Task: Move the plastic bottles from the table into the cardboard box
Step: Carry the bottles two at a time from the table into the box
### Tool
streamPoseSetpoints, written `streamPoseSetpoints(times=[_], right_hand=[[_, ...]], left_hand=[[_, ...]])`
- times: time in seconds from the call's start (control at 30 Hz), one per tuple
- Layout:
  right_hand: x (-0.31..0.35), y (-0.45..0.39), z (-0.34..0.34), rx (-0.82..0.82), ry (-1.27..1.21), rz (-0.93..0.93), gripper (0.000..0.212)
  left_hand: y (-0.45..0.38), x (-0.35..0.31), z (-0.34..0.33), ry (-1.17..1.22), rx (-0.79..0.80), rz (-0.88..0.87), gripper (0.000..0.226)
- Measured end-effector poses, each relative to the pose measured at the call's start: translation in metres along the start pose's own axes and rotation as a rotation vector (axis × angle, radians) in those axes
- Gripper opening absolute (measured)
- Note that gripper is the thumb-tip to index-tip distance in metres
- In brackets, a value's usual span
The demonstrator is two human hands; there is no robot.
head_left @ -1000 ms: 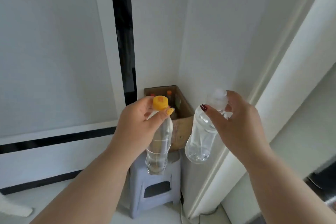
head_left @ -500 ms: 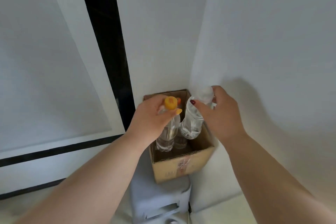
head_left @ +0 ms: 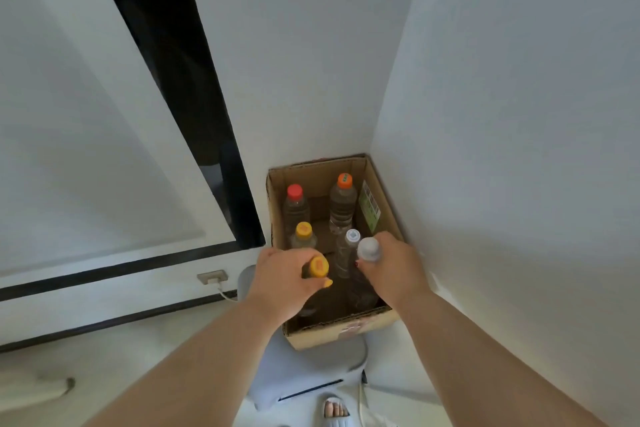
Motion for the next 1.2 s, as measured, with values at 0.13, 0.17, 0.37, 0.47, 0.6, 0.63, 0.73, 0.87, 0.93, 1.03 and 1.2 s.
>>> streamPoseSetpoints(times=[0.13, 0.17, 0.37, 0.47, 0.6, 0.63, 0.73, 0.87, 0.93, 1.03, 1.2], right_hand=[[-0.009, -0.012, -0.011, 0.03, 0.149, -0.042, 0.024], [-0.011, -0.014, -0.013, 0.03, 0.179, -0.048, 0.022], [-0.022, -0.013, -0.028, 0.08, 0.324, -0.052, 0.018], [-0.022, -0.012, -0.031, 0.088, 0.358, -0.059, 0.018], [-0.017, -0.011, -0.033, 0.147, 0.417, -0.052, 0.023], [-0.017, -0.01, -0.035, 0.165, 0.429, -0.045, 0.026], [-0.015, -0.009, -0.038, 0.2, 0.442, -0.013, 0.031], [-0.012, -0.007, -0.035, 0.201, 0.38, 0.028, 0.035], [-0.008, -0.004, -0.028, 0.165, 0.288, 0.05, 0.039], [0.001, 0.004, -0.006, 0.045, 0.022, 0.108, 0.028], [0.029, 0.026, 0.042, -0.165, -0.395, 0.193, 0.04]], left_hand=[[-0.005, 0.006, -0.014, -0.183, 0.027, -0.034, 0.02], [-0.004, 0.005, -0.017, -0.249, 0.043, -0.063, 0.02], [-0.005, -0.003, -0.019, -0.51, 0.042, -0.136, 0.021], [-0.006, -0.007, -0.019, -0.53, 0.053, -0.145, 0.012], [-0.007, -0.006, -0.026, -0.518, 0.108, -0.123, 0.013], [-0.007, -0.005, -0.027, -0.519, 0.118, -0.12, 0.015], [-0.005, -0.002, -0.029, -0.517, 0.126, -0.127, 0.02], [-0.001, 0.001, -0.026, -0.461, 0.132, -0.122, 0.04], [0.002, 0.002, -0.021, -0.372, 0.118, -0.099, 0.051], [0.006, 0.003, 0.0, -0.219, 0.044, -0.064, 0.064], [0.015, -0.011, 0.067, 0.211, -0.202, -0.071, 0.071]])
Point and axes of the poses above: each hand's wrist, its own y-axis away from the middle knuckle, its own z-axis out of the back of the hand, x = y × z, the point moved 6 cm from there along -y, towards the middle knuckle, and after that the axes turned 4 degrees about -y, right-handed, at the moved point
